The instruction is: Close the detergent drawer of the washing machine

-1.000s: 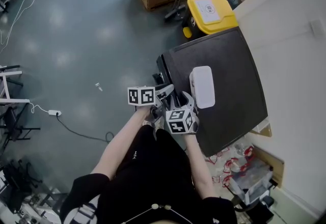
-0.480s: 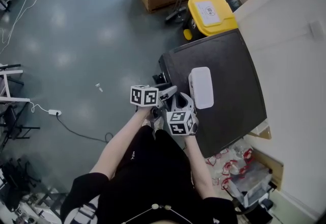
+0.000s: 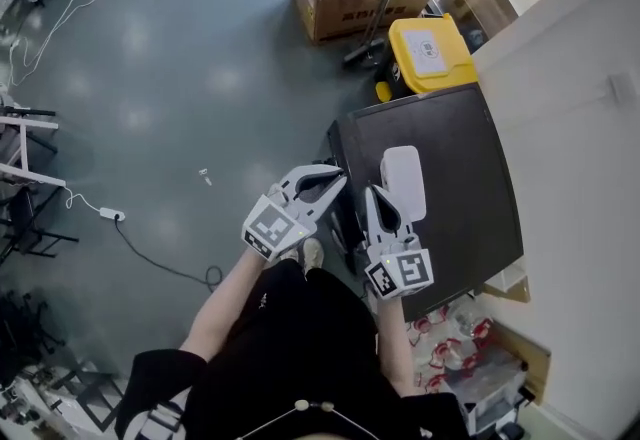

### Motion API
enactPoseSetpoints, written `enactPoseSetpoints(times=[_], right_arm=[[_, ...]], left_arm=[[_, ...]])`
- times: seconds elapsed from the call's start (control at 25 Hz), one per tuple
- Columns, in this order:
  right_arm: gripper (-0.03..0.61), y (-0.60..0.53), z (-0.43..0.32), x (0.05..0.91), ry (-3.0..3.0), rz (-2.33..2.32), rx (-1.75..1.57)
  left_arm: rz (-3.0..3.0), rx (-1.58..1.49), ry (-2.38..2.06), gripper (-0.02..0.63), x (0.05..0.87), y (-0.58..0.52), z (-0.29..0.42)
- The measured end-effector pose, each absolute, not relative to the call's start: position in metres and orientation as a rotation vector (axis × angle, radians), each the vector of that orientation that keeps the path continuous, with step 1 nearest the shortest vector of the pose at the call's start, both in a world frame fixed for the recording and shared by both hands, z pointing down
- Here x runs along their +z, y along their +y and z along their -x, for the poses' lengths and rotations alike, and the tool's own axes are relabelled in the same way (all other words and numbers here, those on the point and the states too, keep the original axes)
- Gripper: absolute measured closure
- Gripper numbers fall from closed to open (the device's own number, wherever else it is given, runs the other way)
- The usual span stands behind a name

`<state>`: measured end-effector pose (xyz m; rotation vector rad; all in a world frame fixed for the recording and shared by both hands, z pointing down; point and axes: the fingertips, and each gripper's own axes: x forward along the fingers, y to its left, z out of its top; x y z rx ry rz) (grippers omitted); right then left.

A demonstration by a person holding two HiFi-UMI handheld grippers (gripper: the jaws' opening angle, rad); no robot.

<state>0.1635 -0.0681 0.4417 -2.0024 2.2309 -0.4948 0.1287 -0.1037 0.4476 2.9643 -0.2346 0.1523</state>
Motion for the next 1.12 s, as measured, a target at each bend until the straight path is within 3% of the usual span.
enactPoseSetpoints(times=[0.24, 1.12], right_arm=[[0.577, -0.071, -0.140, 0.388, 2.341, 1.988, -0.249], [0.577, -0.060, -0.124, 0.337, 2.403, 1.969, -0.082]], left_arm=[[-2.920, -0.033, -0.454, 0.604, 0.388, -0.110, -0.084], [-2.965, -0.114, -0.730, 0.604, 0.341, -0.107, -0.019]])
